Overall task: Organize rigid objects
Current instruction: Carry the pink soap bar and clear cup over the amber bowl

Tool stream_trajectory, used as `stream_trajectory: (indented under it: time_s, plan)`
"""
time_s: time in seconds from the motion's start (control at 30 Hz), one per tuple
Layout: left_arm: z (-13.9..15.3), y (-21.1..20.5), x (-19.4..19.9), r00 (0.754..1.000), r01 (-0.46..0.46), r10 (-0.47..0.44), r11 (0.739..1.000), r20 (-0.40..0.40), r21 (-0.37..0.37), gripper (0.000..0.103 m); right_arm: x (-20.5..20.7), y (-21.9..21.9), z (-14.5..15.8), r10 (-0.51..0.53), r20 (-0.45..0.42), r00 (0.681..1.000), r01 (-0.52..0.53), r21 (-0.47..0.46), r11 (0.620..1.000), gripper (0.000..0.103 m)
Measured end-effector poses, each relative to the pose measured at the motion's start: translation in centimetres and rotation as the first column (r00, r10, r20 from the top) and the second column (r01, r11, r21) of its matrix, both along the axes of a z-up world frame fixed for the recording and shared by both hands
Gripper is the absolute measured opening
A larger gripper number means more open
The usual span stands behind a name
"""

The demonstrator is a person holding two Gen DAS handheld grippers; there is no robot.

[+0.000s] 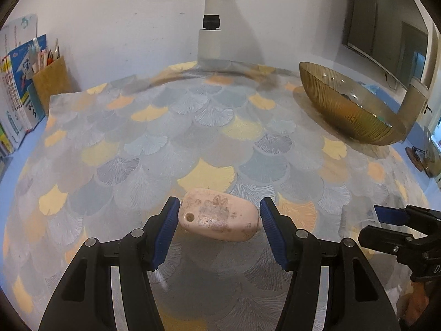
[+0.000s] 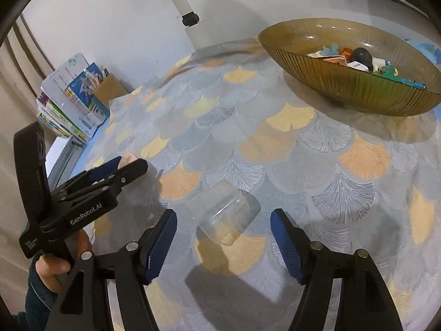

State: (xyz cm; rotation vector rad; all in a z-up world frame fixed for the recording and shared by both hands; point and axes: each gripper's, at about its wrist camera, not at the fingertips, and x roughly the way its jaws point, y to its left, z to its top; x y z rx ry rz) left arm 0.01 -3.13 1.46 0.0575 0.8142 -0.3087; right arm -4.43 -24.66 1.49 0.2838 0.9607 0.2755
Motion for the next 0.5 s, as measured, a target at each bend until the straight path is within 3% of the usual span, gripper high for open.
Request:
stream_trajectory:
  time_s: [0.2, 0.33, 0.5]
  plan:
    - [-0.1, -0.6, -0.1, 1.0, 0.003, -0.003, 0.999, 0.001, 0.04, 0.057, 0.2, 1.4, 0.1, -0.019, 0.038, 0.999, 0.021, -0.054, 0.998, 0.069]
    - [-0.1, -0.5, 0.0, 1.0, 0.004, -0.004, 0.999, -0.002, 0.043, 0.057, 0.4, 2.7, 0.0, -0.001, 0.051, 0.999, 0.007, -0.114, 0.994, 0.049]
    - [-0.2, -0.6, 0.0, 1.0, 0.004, -0.004, 0.999, 0.0, 0.046, 0.057, 0.5, 4.1, -0.1, 0.037, 0.074, 0.997, -0.026, -0.145, 0.989, 0.049]
